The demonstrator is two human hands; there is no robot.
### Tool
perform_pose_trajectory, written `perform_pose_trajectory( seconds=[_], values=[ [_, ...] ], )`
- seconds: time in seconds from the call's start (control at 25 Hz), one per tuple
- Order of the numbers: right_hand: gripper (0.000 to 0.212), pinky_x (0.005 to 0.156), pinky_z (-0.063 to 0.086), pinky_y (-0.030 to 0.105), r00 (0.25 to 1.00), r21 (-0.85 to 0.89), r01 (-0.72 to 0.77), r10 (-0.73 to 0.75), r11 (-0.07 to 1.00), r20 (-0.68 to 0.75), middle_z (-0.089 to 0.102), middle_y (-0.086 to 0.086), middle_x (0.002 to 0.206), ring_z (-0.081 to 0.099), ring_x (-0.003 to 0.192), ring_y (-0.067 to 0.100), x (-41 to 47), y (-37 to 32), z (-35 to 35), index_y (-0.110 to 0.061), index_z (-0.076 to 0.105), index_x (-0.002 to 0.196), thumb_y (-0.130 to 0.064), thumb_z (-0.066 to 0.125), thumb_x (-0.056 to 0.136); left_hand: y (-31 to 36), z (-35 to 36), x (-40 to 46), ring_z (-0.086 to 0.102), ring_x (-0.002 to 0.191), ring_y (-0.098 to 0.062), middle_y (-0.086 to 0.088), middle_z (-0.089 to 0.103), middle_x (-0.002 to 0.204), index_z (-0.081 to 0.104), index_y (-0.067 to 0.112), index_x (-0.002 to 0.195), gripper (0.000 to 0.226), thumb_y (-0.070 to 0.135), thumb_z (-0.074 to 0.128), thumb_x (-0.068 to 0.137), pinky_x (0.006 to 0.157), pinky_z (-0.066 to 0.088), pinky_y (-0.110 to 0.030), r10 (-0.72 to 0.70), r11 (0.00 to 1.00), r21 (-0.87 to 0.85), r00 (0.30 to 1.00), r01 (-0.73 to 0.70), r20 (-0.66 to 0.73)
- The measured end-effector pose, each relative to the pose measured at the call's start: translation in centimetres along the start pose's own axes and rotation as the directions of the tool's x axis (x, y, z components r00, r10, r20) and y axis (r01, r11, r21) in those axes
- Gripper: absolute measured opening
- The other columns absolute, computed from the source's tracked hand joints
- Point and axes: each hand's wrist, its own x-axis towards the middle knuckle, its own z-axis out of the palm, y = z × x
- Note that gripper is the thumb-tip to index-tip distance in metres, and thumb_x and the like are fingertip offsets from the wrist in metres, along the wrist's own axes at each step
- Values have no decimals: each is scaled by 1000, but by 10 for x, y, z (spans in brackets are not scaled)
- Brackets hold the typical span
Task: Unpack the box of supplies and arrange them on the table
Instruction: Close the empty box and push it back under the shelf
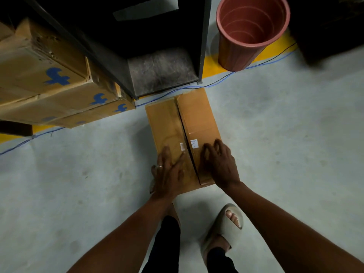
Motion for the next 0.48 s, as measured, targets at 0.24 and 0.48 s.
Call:
perform_pose_trajectory(
  seconds=[0.24,0.48],
  values=[
    [92,97,52,57,990,314,-137,139,939,18,26,17,158,42,135,41,13,14,14,-24,10,159,-42,68,90,-4,8,-2,23,147,-35,-12,1,165,7,33,158,98,63,61,82,113,36,-56,-233,832,-518,973,197,-4],
    [98,107,43,52,992,349,-125,121,929,31,16,12,164,39,140,39,24,8,7,-18,11,160,-47,70,87,-3,-4,22,20,149,-30,-9,6,165,9,19,159,103,56,62,79,115,31,-48,-319,768,-581,947,270,19]
  ],
)
